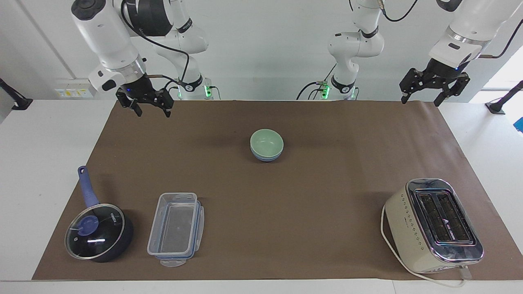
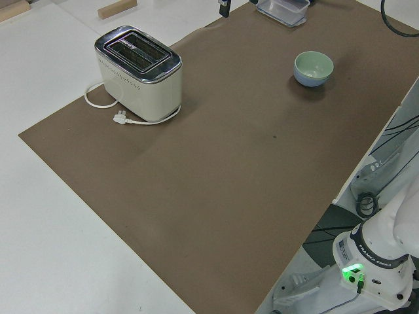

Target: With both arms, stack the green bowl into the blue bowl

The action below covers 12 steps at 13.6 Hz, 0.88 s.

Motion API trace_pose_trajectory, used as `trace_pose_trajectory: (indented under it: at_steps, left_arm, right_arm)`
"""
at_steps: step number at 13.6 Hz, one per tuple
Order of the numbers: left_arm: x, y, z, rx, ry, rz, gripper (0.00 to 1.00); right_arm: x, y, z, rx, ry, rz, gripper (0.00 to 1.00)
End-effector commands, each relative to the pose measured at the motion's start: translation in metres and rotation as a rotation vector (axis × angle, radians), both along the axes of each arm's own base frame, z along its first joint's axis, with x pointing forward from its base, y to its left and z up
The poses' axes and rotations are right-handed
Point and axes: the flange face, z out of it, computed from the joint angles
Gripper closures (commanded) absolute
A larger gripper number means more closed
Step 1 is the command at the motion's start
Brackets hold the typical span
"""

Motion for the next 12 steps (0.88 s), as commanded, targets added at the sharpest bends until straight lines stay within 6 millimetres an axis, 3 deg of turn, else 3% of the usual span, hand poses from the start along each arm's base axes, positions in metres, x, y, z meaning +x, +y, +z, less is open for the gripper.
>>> trace_pose_trajectory:
  at_steps: [1, 4, 5, 8, 12]
  left_arm:
    - [-0.003, -0.001, 0.005, -0.013, 0.0, 0.003, 0.0]
    - [-0.003, 0.001, 0.005, -0.013, 0.001, 0.008, 0.0]
    - [-0.004, 0.003, 0.004, -0.014, 0.004, 0.008, 0.0]
    - [-0.005, 0.004, 0.002, -0.017, 0.015, 0.005, 0.0]
    - [-0.008, 0.009, 0.007, -0.016, 0.007, 0.013, 0.0]
  right_arm:
    - [-0.006, -0.033, 0.011, -0.011, -0.011, 0.02, 0.0]
    - [-0.006, -0.035, 0.075, -0.02, -0.11, 0.017, 0.0]
    - [-0.005, -0.032, 0.084, -0.048, -0.121, 0.029, 0.0]
    - [-0.006, -0.016, 0.087, -0.103, -0.125, 0.069, 0.0]
    - [-0.014, -0.011, 0.099, -0.071, -0.075, 0.073, 0.0]
